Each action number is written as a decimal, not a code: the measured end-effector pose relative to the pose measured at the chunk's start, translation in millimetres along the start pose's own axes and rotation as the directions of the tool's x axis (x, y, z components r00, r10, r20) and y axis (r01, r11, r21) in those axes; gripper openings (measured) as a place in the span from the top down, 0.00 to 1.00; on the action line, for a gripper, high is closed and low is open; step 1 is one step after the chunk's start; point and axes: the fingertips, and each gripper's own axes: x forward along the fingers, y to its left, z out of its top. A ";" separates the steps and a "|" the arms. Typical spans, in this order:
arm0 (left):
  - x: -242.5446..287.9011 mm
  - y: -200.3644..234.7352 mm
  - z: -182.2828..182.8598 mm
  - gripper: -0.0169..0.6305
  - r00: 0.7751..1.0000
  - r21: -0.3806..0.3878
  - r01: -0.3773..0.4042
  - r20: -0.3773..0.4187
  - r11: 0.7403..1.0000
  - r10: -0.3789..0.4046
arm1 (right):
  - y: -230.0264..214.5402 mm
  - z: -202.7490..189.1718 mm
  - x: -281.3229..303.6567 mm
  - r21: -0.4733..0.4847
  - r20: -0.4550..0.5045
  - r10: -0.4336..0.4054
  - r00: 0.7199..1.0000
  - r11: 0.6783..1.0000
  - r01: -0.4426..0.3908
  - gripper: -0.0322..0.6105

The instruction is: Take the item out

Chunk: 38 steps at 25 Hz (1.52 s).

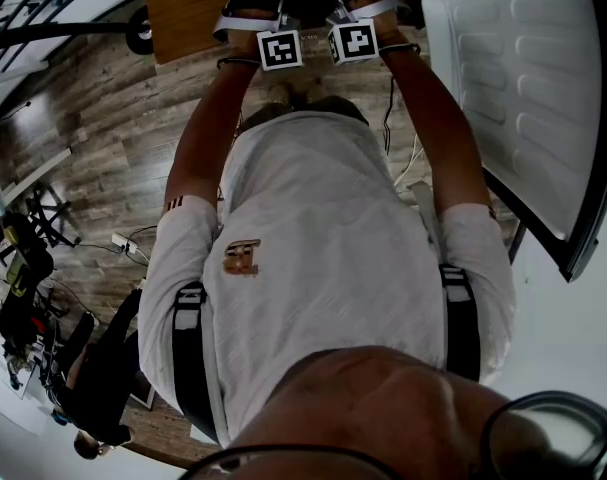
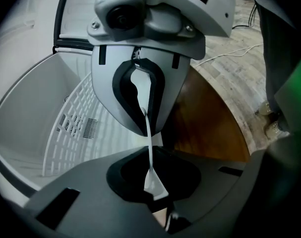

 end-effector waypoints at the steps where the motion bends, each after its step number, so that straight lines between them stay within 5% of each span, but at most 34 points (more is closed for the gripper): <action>1: -1.4 1.2 -0.2 0.92 1.000 0.011 -0.006 0.002 1.000 0.006 | -1.6 0.9 -1.5 0.004 -0.001 -0.008 1.000 1.000 0.008 0.89; 11: -21.9 23.3 4.1 0.92 0.998 0.097 -0.066 0.028 0.993 0.063 | -20.3 8.1 -23.1 0.039 -0.017 -0.082 0.996 0.996 0.083 0.89; 38: -103.7 86.1 24.3 0.92 0.975 0.166 -0.189 0.148 0.968 0.165 | -78.4 44.6 -99.8 0.052 -0.083 -0.225 0.971 0.972 0.230 0.89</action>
